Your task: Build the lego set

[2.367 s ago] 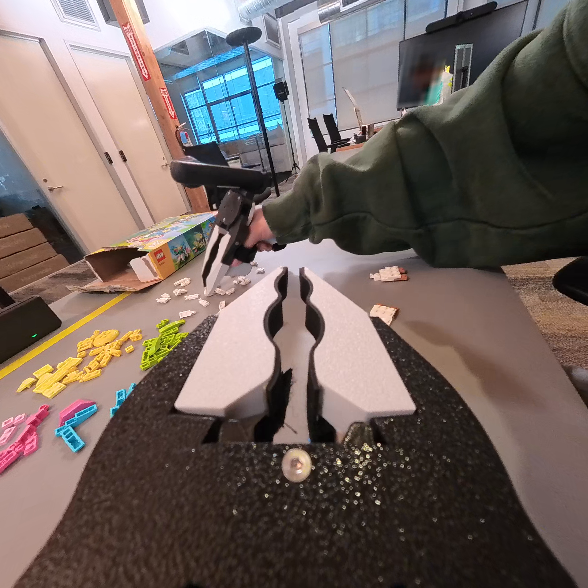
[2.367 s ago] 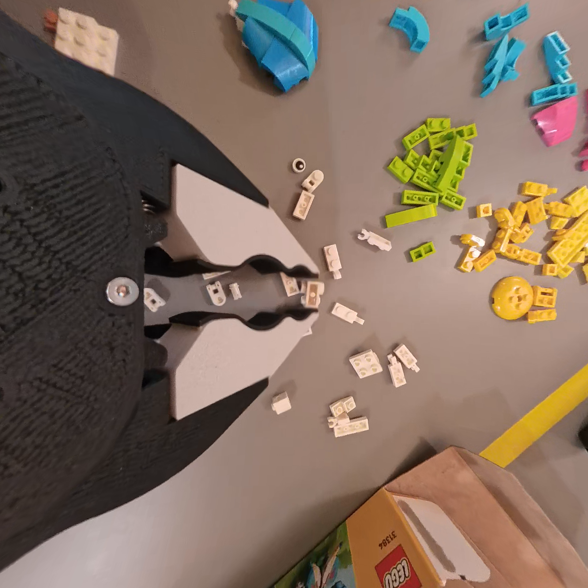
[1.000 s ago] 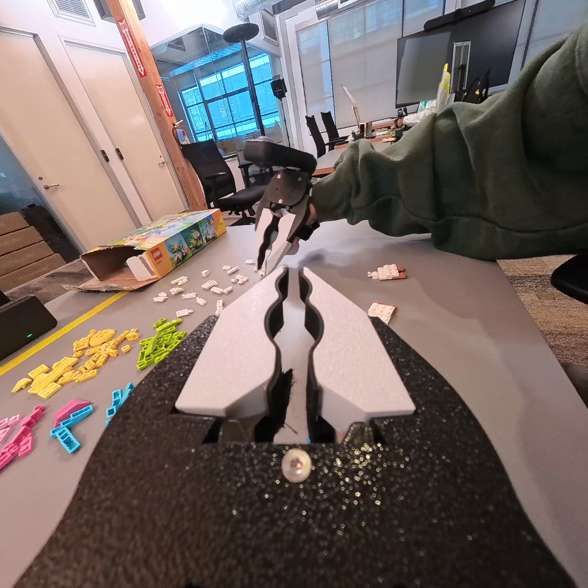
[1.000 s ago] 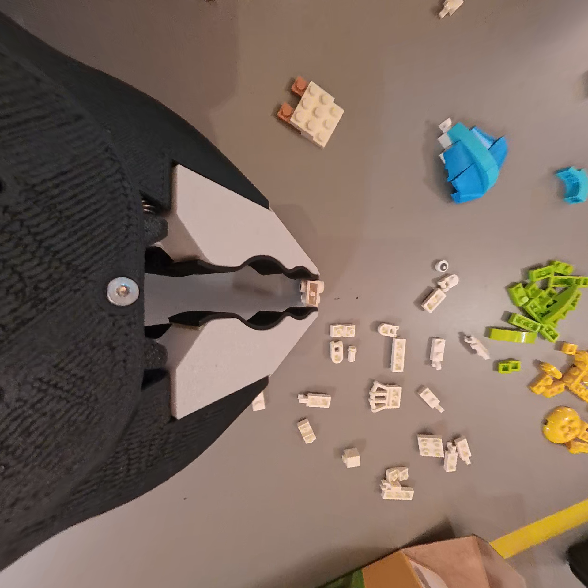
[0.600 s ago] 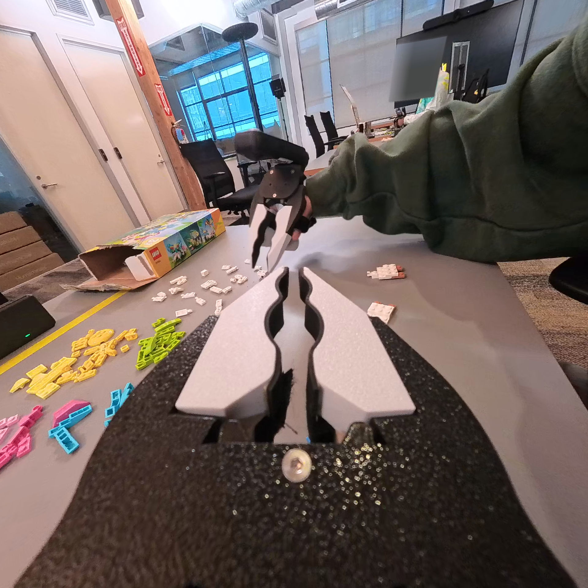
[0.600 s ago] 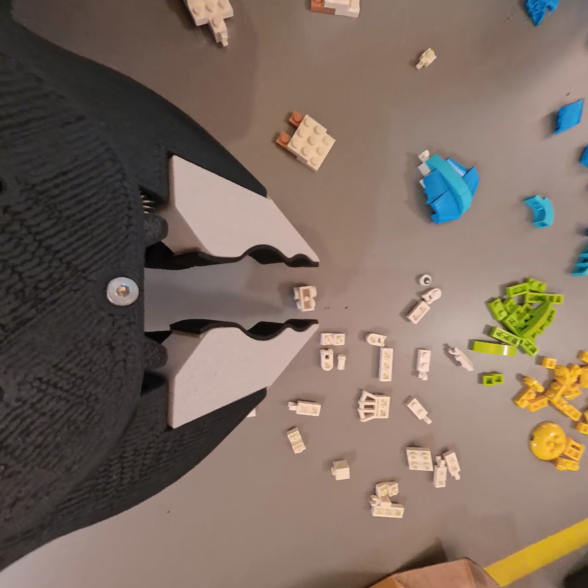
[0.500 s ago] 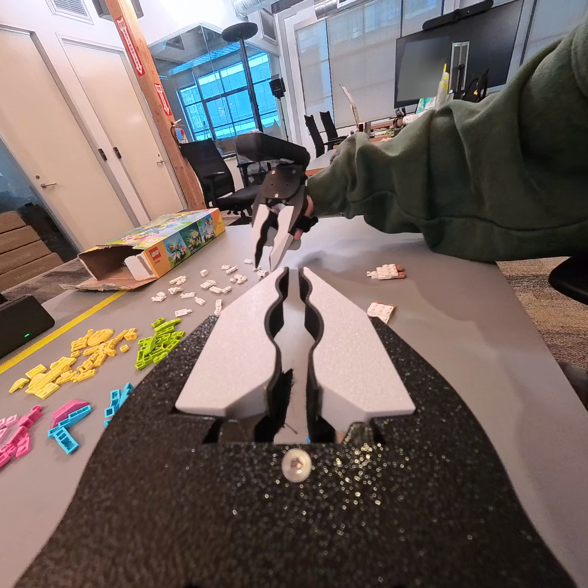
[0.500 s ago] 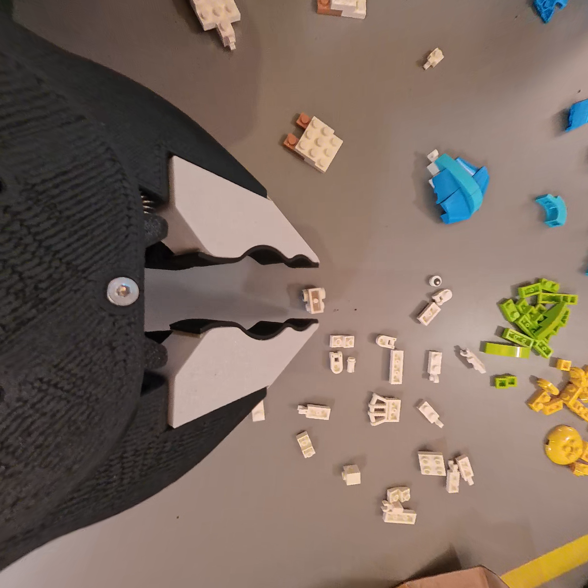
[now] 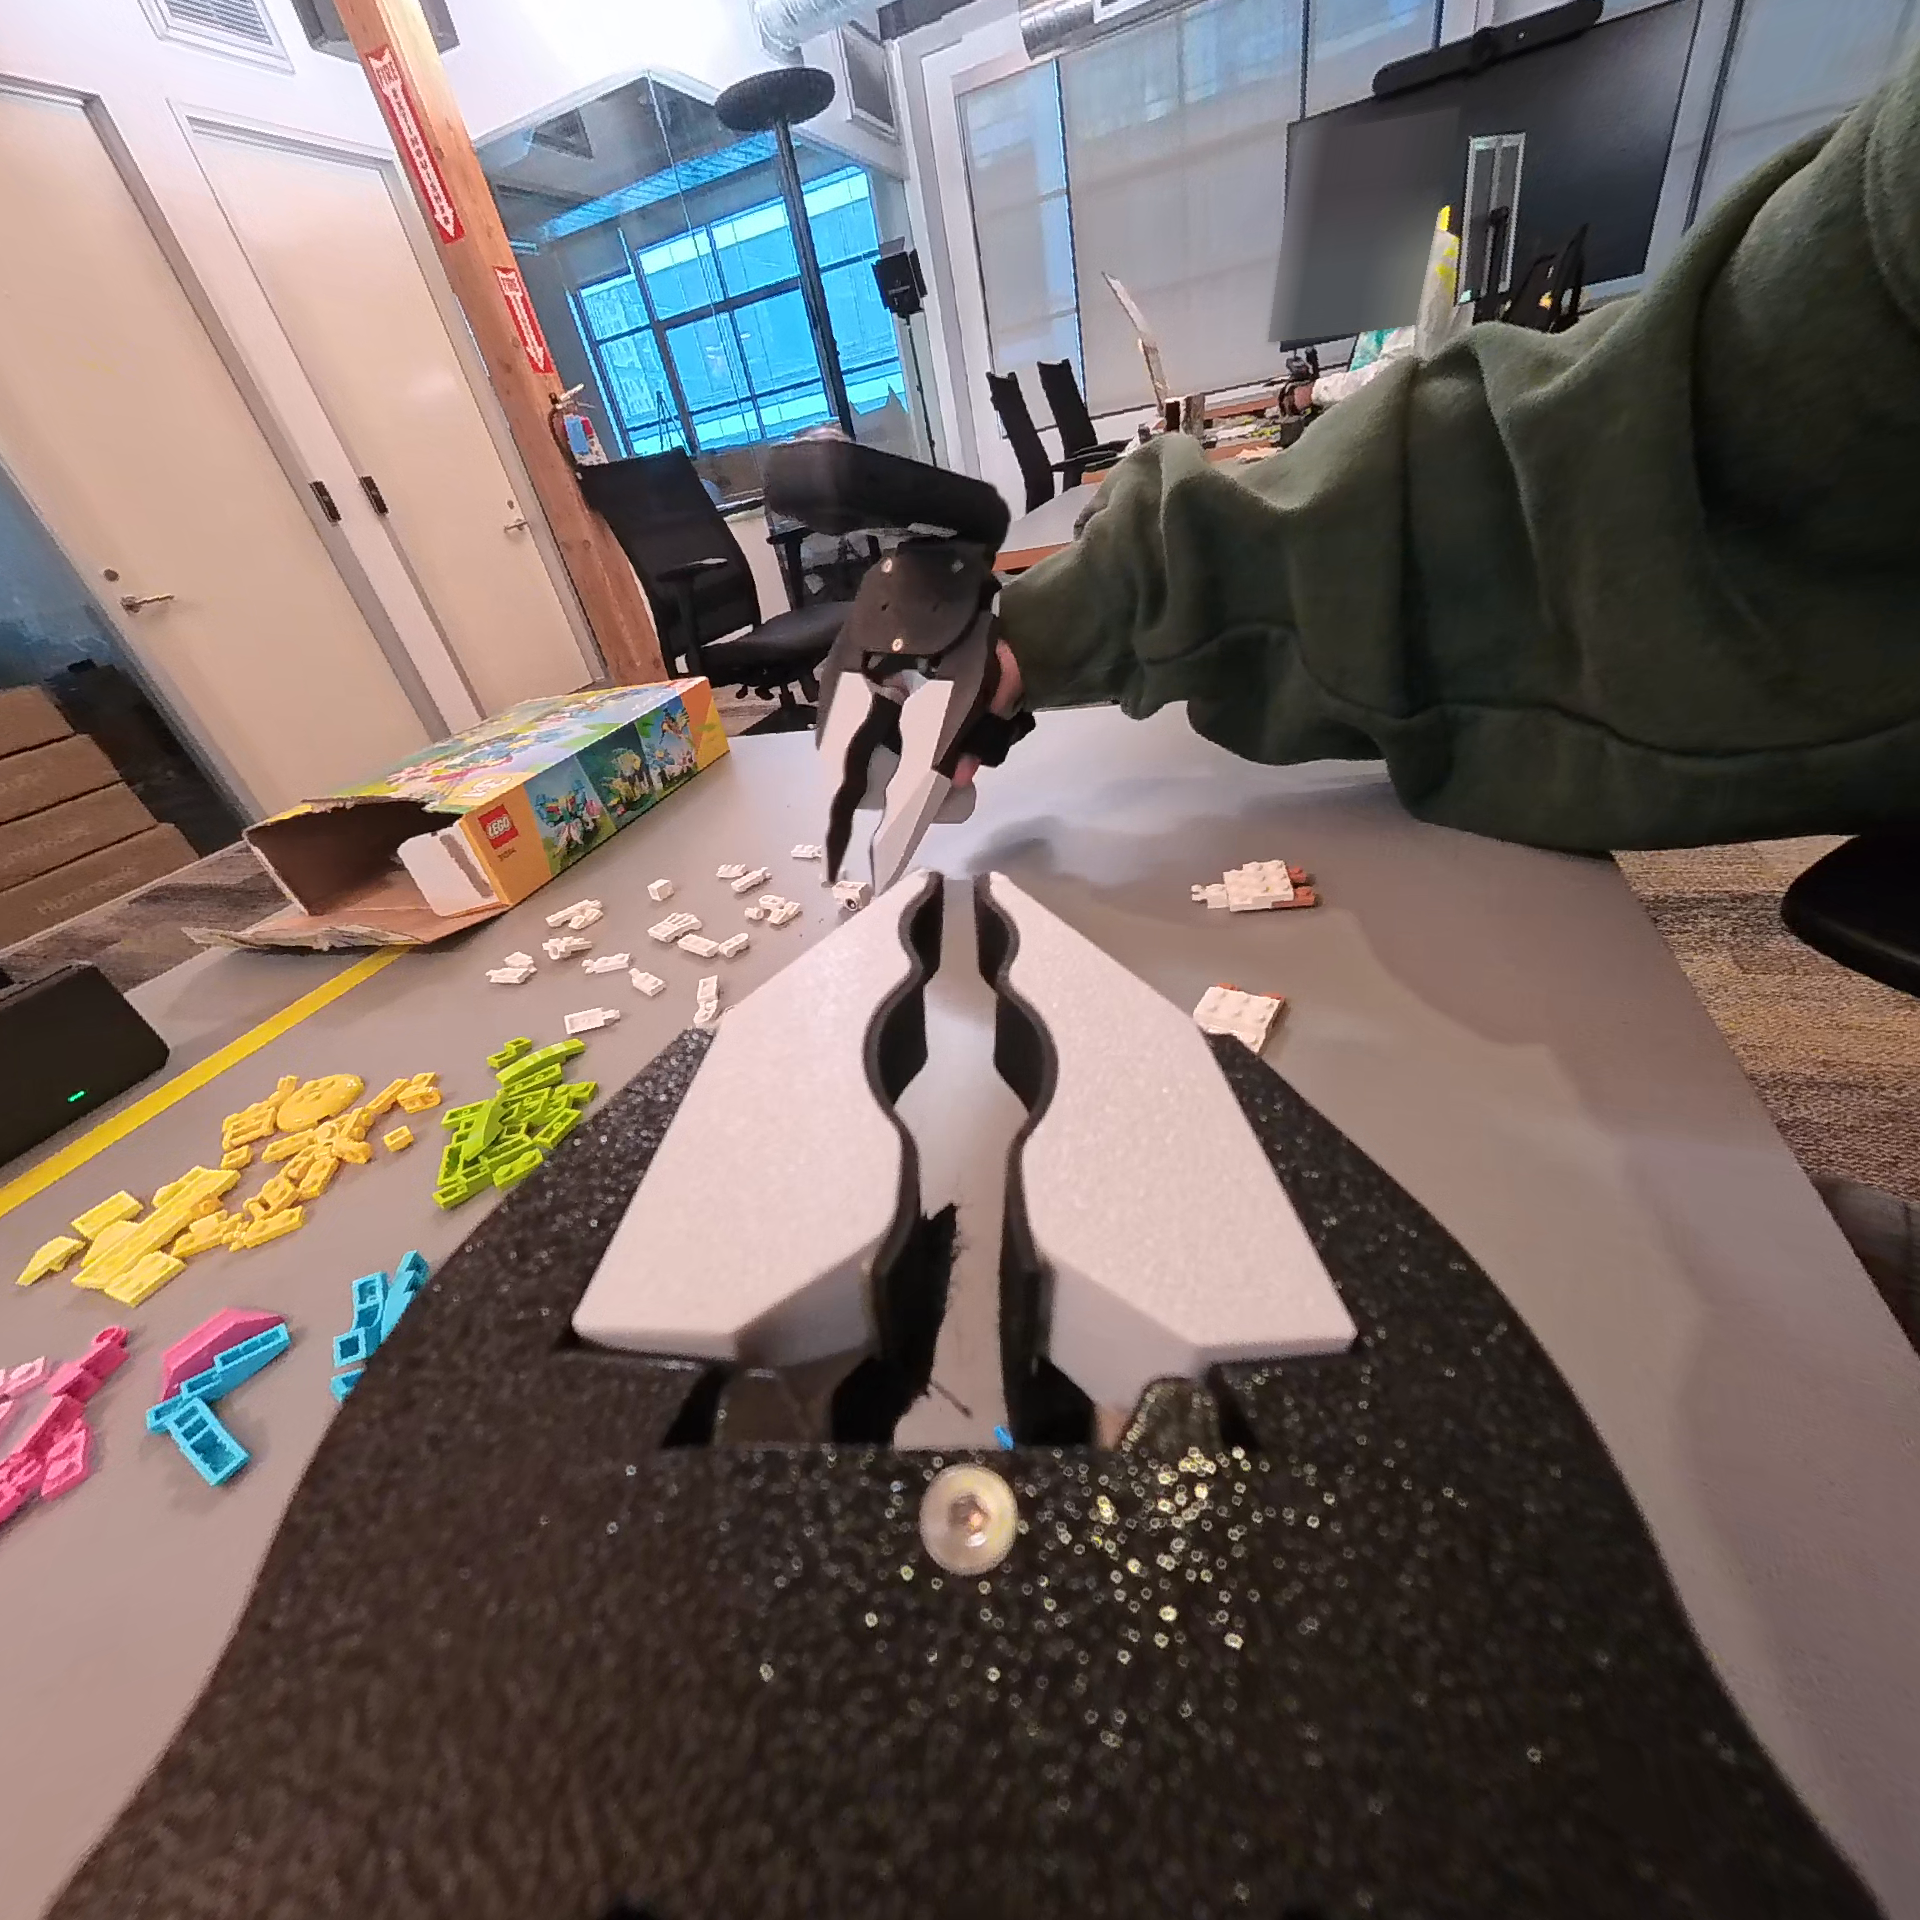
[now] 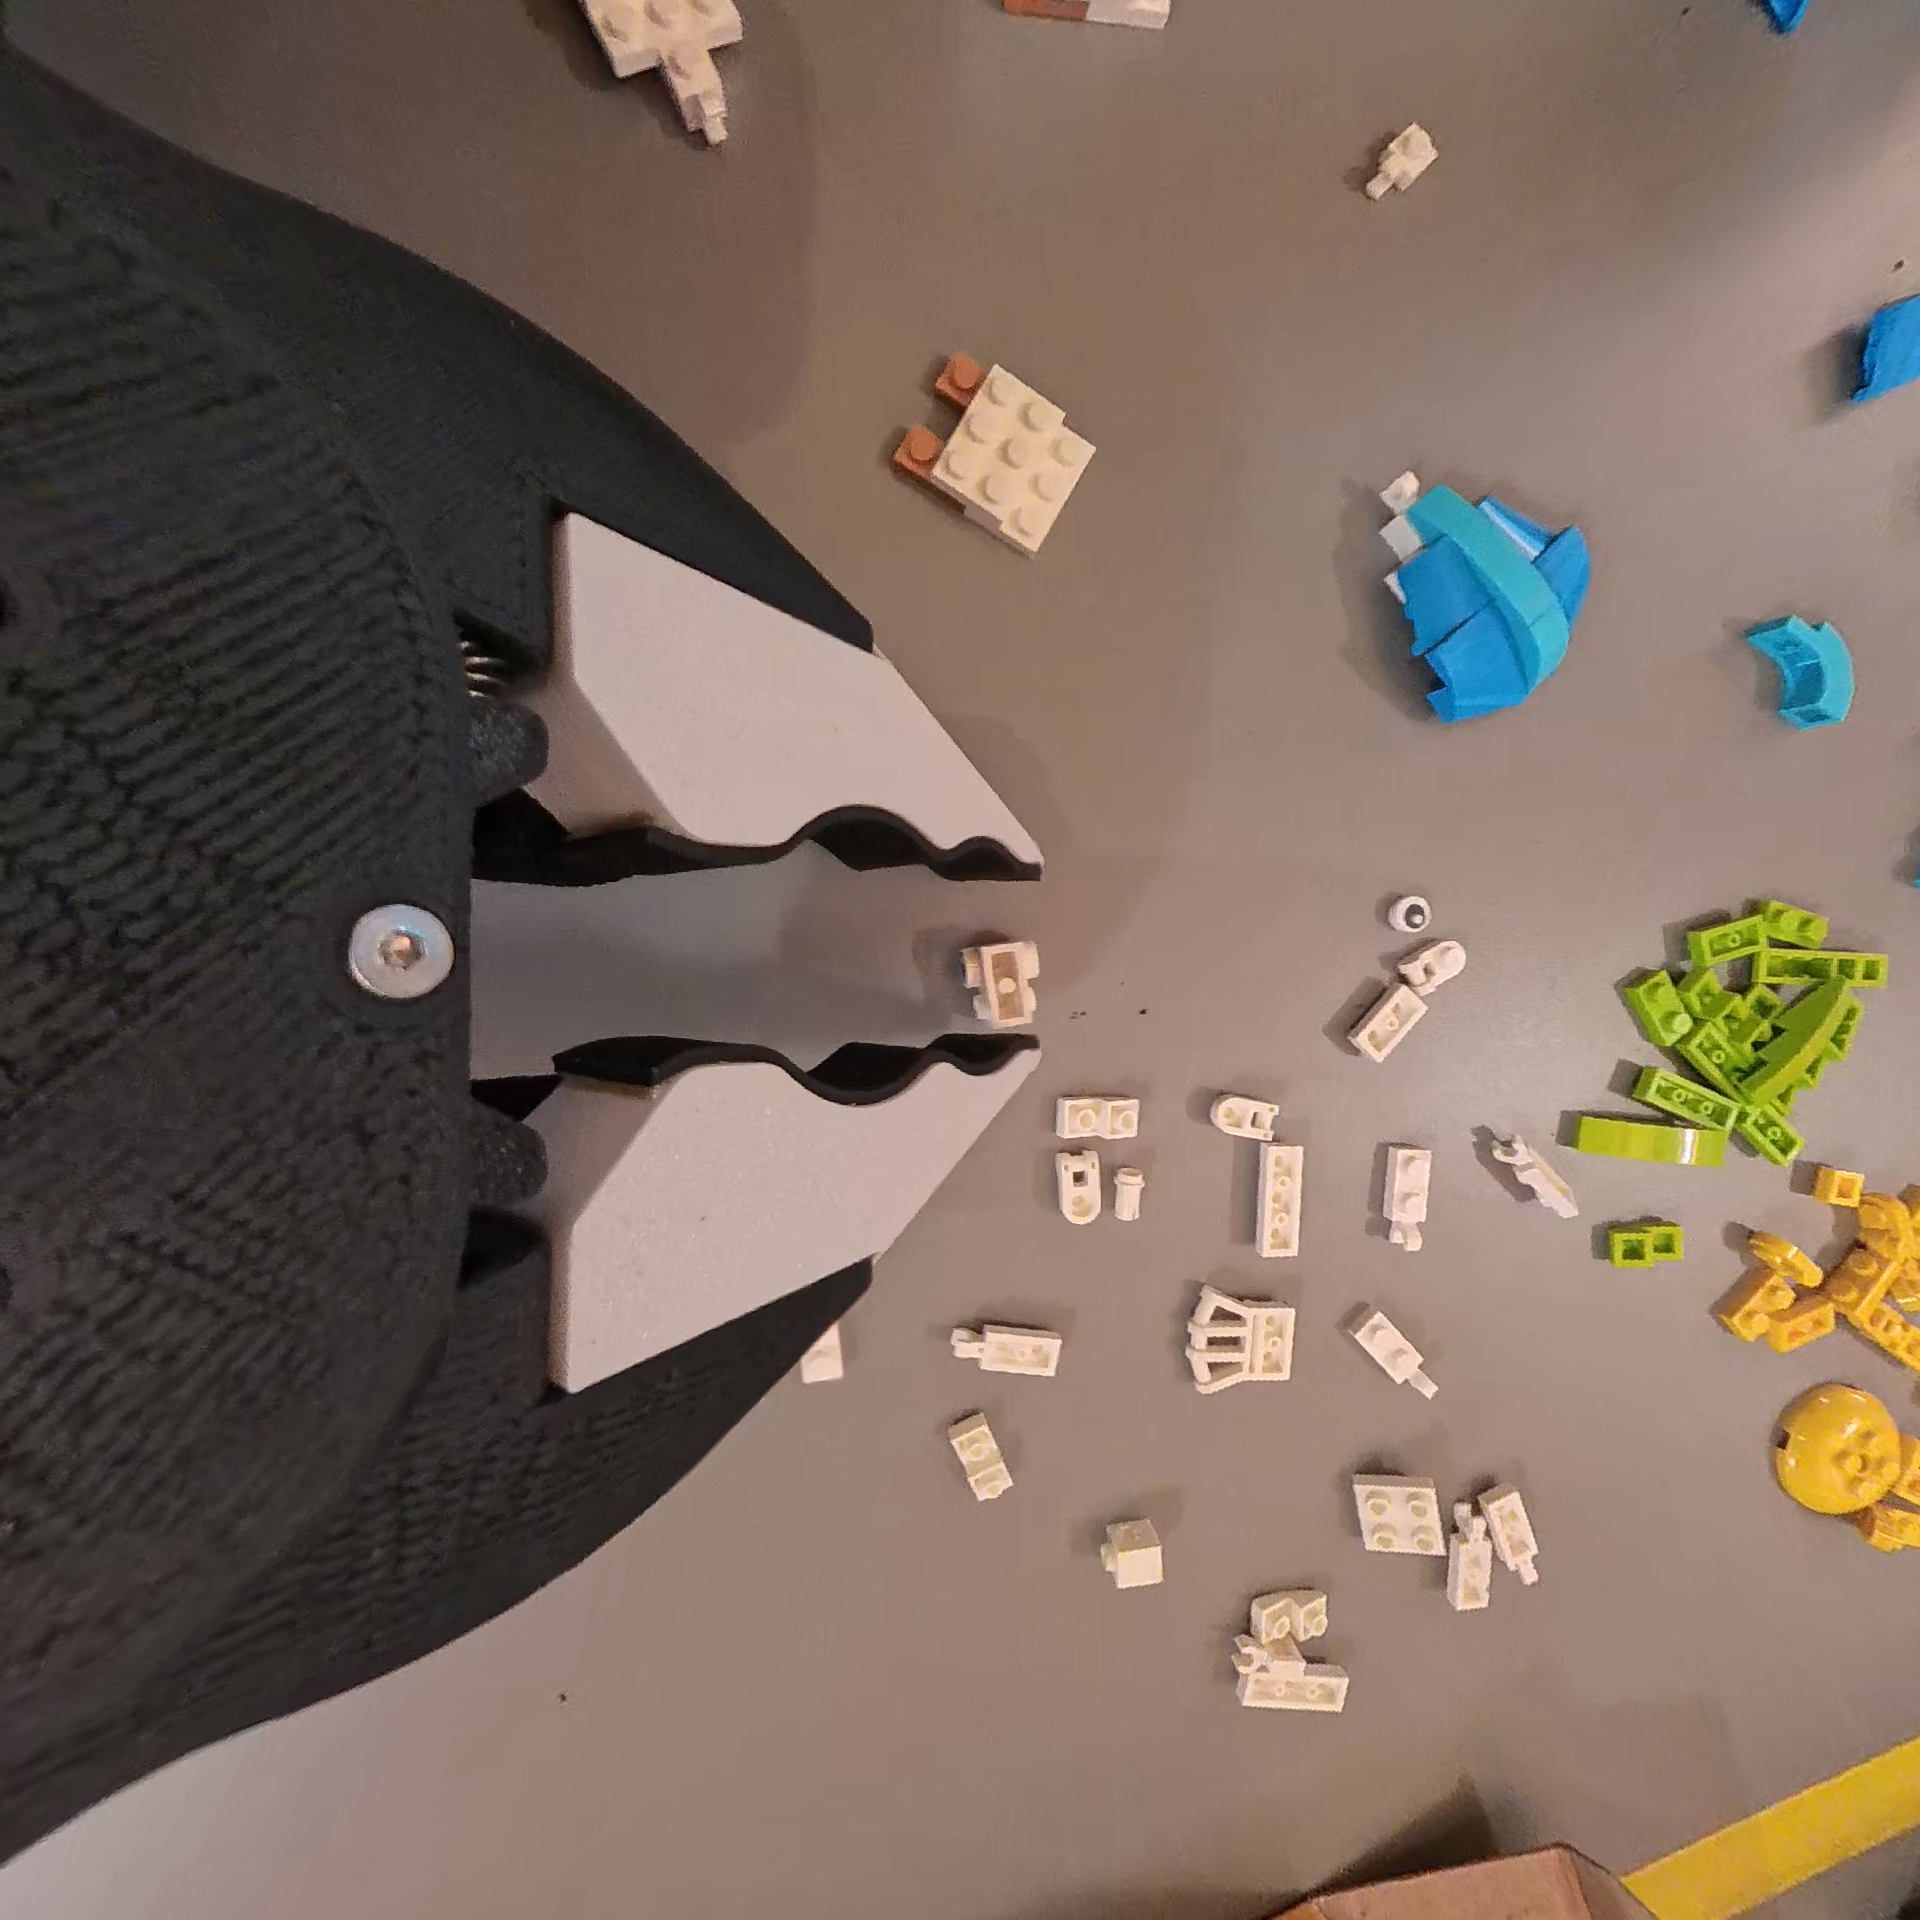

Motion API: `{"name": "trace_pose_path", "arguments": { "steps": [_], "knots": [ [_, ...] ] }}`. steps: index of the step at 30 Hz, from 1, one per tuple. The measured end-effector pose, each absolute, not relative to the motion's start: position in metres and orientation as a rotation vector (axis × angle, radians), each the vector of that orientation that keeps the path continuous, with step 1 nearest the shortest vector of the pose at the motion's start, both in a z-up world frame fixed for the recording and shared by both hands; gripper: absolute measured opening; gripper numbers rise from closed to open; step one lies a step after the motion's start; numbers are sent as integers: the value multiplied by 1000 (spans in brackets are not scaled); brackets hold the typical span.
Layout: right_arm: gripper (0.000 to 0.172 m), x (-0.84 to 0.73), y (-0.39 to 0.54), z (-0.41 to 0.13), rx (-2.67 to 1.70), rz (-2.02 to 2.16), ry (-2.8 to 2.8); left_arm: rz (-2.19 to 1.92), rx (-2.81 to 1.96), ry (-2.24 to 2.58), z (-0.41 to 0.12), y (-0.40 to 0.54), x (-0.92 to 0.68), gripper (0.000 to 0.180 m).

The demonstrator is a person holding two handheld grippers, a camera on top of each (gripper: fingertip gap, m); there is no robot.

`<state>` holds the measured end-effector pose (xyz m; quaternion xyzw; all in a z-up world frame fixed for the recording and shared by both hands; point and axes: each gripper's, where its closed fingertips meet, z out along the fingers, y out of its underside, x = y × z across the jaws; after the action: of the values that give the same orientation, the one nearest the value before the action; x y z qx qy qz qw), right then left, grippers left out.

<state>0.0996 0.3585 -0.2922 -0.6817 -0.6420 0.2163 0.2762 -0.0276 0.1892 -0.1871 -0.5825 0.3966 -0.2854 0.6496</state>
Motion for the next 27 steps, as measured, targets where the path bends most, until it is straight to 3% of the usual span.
{"name": "trace_pose_path", "arguments": {
  "steps": [27],
  "knots": [
    [34,44,406,-280,-1989,491,-1454,-657,-1327,901,-188,189,-27,4]
  ]
}}
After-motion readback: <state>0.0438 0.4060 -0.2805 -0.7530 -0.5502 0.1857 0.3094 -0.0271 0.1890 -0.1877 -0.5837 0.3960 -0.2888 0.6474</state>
